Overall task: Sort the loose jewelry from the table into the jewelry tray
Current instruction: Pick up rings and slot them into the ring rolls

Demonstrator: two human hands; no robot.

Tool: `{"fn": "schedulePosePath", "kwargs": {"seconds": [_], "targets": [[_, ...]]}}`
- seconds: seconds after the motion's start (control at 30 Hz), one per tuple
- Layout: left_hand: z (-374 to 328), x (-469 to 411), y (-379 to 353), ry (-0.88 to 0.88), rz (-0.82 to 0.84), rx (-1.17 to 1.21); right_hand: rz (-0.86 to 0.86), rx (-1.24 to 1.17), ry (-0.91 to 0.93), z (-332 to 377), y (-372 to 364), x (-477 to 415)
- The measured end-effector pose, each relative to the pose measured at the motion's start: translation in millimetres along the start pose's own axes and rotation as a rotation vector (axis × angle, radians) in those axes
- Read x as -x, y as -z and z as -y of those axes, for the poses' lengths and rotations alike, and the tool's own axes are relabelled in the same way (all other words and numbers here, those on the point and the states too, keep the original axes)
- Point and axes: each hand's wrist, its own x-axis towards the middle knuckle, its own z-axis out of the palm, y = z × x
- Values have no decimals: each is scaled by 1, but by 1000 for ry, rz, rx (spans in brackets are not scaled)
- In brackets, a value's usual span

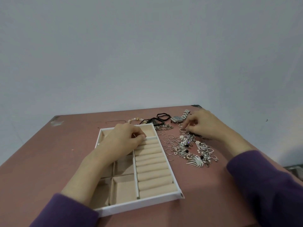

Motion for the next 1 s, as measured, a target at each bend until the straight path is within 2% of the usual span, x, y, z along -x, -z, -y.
{"fn": "schedulePosePath", "kwargs": {"seconds": [0.2, 0.3, 0.37, 0.5, 0.57, 0.67, 0.8, 1.0], "targets": [[-1, -1, 0, -11, 9, -38, 6, 80, 8, -1, -6, -2], [-5, 1, 0, -12, 27, -97, -9, 41, 5, -1, -8, -2], [-15, 0, 5, -9, 52, -167, -82, -99, -43, 0, -5, -4], [-56, -16, 20, -113, 171, -272, -240, -650, -269, -2, 0, -7], [-79, -35, 15, -155, 233, -273, -304, -805, -356, -5, 0, -9], [-99, -69, -14, -174, 238, -279, -403, -1020, -456, -9, 0, -8], [-103, -99, -55, -94, 197, -261, -461, -1121, -539, -14, 2, -7], [-107, -112, -79, -26, 124, -370, -490, -1201, -518, -9, 5, -10]]}}
